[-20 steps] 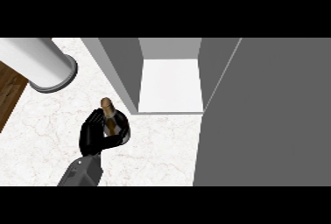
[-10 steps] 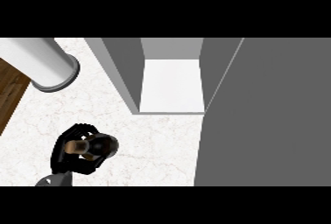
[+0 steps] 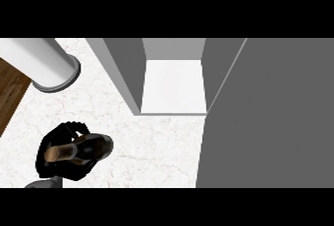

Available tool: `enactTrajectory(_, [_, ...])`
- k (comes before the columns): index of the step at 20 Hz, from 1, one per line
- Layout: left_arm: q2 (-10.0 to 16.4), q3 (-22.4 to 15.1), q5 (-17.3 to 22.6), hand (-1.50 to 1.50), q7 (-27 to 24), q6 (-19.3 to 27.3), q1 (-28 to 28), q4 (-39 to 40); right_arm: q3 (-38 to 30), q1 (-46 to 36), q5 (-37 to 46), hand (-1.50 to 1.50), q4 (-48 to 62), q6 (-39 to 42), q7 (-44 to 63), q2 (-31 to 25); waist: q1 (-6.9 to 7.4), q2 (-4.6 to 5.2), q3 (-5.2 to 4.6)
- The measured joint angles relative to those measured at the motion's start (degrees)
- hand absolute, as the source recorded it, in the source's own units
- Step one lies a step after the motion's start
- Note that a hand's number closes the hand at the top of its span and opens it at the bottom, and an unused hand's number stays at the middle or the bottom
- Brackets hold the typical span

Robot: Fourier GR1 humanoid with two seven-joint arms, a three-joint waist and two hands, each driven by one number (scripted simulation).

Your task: Pick up the wine, place it into the cabinet and close the cabinet

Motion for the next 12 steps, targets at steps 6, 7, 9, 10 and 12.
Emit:
enactTrajectory(6, [-1.0, -2.5, 2.9, 1.5, 10.8, 0.8, 3.3, -15.7, 0.5, 0.3, 0.0, -1.5, 0.3, 0.2, -0.6, 0.7, 0.12, -0.02, 0.01])
enactTrajectory(7, [-1.3, -3.2, 3.0, 1.5, 12.2, 1.1, 3.8, -17.7, 0.6, 0.3, 0.0, -1.5, 0.2, 0.3, -0.3, 0.6, 0.08, -0.01, 0.01])
enactTrajectory(9, [-1.4, -3.9, 2.9, 1.5, 15.6, 2.2, 3.8, -21.6, -0.3, -1.3, -0.2, -1.5, 0.2, -0.1, 0.9, 0.2, 0.0, 0.0, 0.0])
enactTrajectory(10, [-1.4, -4.3, 2.9, 1.5, 18.0, 3.0, 3.8, -24.0, -0.8, -1.5, -0.3, -1.5, 0.2, -0.1, 0.9, 0.1, 0.0, 0.01, 0.0])
enactTrajectory(12, [-2.0, -6.0, 1.9, 1.5, 20.9, 4.3, 4.4, -27.6, -0.5, -0.4, -0.3, -1.5, 0.2, 0.3, 0.2, 0.4, -0.07, 0.02, 0.0])
